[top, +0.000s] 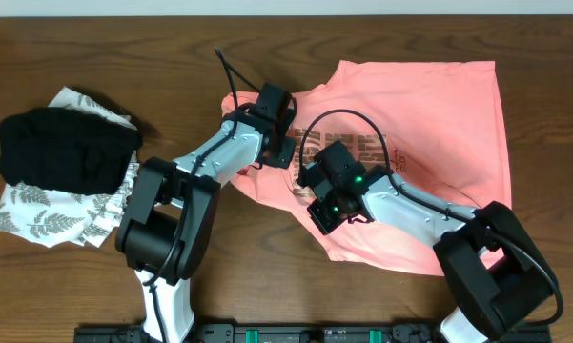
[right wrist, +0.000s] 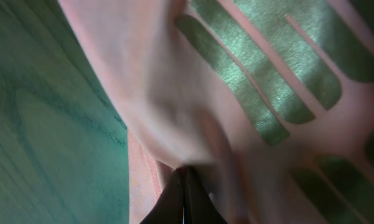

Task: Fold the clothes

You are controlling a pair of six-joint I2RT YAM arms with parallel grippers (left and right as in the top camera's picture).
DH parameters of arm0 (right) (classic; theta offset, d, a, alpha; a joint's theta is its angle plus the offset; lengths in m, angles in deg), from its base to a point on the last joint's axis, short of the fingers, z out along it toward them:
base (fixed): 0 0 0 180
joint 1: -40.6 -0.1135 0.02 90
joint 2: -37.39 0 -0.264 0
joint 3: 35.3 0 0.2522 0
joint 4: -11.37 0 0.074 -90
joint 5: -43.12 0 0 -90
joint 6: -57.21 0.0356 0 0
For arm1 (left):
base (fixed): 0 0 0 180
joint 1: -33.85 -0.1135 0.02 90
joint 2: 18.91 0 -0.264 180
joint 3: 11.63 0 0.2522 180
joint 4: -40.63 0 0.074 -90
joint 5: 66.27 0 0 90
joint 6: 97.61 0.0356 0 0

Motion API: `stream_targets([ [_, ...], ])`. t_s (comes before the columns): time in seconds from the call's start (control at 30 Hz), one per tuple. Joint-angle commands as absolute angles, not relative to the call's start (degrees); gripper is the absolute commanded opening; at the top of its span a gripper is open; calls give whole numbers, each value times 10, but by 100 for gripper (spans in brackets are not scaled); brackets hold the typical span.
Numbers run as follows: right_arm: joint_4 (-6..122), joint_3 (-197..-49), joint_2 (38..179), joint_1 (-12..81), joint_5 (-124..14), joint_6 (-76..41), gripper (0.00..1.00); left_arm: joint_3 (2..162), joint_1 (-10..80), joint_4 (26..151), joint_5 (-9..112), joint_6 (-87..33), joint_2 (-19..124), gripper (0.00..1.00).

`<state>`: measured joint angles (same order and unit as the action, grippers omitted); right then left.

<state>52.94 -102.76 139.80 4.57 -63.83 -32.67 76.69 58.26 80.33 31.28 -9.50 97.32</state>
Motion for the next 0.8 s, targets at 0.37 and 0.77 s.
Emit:
stream_targets([
  [0.37,656,-1018,1409,13,-617,-352,1,771,492,702,302,-109,1023,6],
  [0.77,651,-1018,1396,1,-556,-331,4,819,448,769,301,-106,993,27],
])
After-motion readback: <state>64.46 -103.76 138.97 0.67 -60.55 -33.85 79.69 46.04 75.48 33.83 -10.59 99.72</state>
